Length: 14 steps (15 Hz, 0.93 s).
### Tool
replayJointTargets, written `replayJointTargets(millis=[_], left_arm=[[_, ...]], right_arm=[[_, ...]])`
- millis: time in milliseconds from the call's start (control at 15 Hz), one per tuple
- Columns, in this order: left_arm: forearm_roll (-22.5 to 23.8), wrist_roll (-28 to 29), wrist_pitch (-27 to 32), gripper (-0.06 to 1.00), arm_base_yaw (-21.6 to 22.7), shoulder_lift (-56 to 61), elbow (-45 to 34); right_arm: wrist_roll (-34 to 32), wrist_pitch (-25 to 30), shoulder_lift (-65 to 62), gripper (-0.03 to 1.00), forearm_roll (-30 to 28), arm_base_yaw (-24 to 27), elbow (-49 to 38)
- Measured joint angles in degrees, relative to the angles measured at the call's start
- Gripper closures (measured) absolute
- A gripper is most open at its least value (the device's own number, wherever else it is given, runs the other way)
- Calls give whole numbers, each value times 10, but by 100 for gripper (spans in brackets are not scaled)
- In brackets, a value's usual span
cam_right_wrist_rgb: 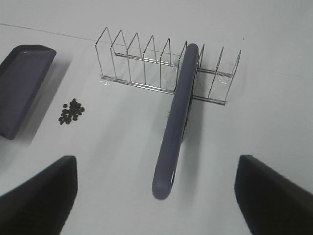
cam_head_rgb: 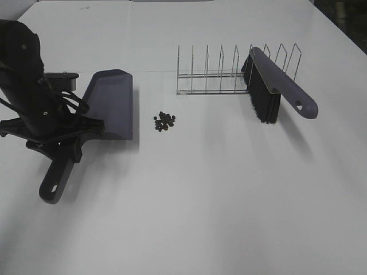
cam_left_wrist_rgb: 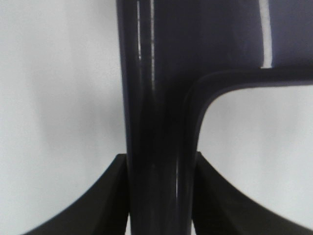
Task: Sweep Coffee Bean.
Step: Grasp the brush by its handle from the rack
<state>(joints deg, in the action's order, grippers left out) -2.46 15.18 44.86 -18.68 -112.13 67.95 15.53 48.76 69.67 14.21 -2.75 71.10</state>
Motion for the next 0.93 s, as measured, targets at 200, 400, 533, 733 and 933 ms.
replayJointTargets(millis=[200, 400, 533, 733, 933], left_arm=[[0, 0, -2, 60, 0, 0, 0], [0, 0, -5, 60, 0, 0, 0], [0, 0, -6, 60, 0, 0, 0], [0, 0, -13, 60, 0, 0, 0], [0, 0, -23, 60, 0, 0, 0]], right_arm=[[1, 26, 123, 20, 0, 0, 100], [-28, 98, 268, 20, -2, 0, 225], [-56, 167, 382, 20, -33, -9, 331], [-64, 182, 458, 20, -61, -30, 403], [-89, 194, 541, 20, -78, -55, 483]])
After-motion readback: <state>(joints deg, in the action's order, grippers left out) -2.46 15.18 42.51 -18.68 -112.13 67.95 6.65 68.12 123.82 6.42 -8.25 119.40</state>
